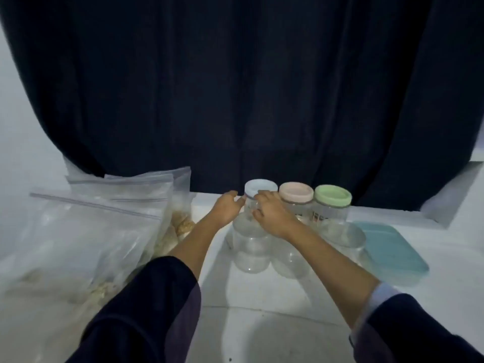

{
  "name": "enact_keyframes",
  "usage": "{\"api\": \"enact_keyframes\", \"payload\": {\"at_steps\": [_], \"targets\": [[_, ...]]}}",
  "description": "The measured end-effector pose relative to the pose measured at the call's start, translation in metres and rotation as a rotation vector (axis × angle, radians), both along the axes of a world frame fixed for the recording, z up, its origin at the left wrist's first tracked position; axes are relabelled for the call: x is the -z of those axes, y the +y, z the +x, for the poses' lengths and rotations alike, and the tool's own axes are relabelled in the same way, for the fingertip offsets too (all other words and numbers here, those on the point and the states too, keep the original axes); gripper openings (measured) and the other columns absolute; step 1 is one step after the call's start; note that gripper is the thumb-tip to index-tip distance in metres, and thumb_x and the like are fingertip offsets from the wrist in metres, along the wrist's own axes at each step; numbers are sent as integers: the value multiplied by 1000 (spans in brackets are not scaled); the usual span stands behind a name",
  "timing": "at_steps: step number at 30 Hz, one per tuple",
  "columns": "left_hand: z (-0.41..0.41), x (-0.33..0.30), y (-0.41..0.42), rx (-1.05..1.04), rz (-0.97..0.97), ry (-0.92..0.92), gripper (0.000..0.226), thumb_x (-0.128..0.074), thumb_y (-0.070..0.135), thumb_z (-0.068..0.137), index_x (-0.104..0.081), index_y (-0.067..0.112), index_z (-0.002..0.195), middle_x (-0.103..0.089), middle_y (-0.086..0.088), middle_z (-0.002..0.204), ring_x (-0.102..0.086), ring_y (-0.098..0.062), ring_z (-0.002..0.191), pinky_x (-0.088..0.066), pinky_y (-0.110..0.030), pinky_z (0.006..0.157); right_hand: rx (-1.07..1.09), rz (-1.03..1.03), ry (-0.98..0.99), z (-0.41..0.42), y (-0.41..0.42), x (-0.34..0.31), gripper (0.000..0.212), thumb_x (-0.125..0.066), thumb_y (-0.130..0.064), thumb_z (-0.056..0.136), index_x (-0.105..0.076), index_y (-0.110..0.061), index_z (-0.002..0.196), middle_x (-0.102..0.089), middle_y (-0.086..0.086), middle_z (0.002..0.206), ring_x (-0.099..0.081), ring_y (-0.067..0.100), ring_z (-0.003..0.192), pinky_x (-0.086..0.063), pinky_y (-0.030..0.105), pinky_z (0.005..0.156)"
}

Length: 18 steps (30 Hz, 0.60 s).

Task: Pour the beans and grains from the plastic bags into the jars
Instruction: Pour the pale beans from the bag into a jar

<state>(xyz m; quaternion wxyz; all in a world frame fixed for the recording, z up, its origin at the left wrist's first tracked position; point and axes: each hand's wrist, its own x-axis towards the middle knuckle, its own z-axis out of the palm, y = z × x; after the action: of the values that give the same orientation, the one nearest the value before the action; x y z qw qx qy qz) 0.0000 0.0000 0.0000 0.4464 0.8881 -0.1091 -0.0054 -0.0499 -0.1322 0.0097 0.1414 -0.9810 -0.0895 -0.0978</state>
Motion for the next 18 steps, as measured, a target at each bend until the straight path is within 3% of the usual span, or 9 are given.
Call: {"api": "enact_keyframes", "payload": {"at_steps": [2,3,4,7,9,13,16,18], "targets": [[-1,14,0,-17,-118,60,36,-35,25,102,-59,-2,104,-55,-24,115,-50,-24,99,-36,-32,87,-1,-46,-28,4,5,12,41,-41,-26,100,-45,-5,134,-43,11,140,-35,28,129,-30,37,107],[-4,23,0,-24,-195,97,34,-35,22,102,-57,4,84,-54,-22,100,-47,-23,89,-35,-31,79,2,-58,-6,5,8,20,42,-40,-28,101,-45,-4,135,-44,11,139,-35,27,129,-29,37,106],[-5,32,0,-31,-254,147,33,-34,20,101,-52,8,76,-52,-17,93,-45,-22,85,-34,-31,75,5,-67,33,4,11,26,43,-39,-30,101,-45,-4,136,-43,11,139,-35,27,129,-28,36,106],[-9,58,0,6,-434,266,27,-31,16,99,-57,12,98,-56,-7,91,-50,-15,77,-37,-24,65,24,-85,35,5,18,45,41,-35,-28,103,-46,-5,134,-42,11,140,-32,25,129,-25,33,106],[-14,63,-2,51,-519,288,33,-29,20,100,-59,14,112,-62,-6,98,-55,-13,84,-41,-22,68,52,-79,-32,3,22,52,39,-31,-25,103,-48,-5,132,-44,10,137,-33,24,127,-23,32,105],[-25,63,0,58,-597,274,37,-26,21,100,-59,14,115,-61,-9,105,-56,-15,88,-45,-19,69,96,-93,-115,-5,29,57,40,-30,-25,102,-49,-7,133,-46,8,136,-35,24,124,-24,32,103],[-37,78,5,67,-667,248,51,-17,29,103,-61,13,122,-66,-12,113,-60,-23,105,-47,-28,88,78,-117,-129,-25,38,54,43,-31,-35,100,-51,-10,129,-45,8,136,-34,24,125,-27,35,99],[-53,85,8,59,-773,266,63,-9,40,103,-64,12,116,-68,-9,112,-60,-24,111,-44,-34,97,95,-94,-147,-47,49,52,60,-25,-54,94,-56,-9,120,-48,12,131,-37,28,123,-30,40,96]]}}
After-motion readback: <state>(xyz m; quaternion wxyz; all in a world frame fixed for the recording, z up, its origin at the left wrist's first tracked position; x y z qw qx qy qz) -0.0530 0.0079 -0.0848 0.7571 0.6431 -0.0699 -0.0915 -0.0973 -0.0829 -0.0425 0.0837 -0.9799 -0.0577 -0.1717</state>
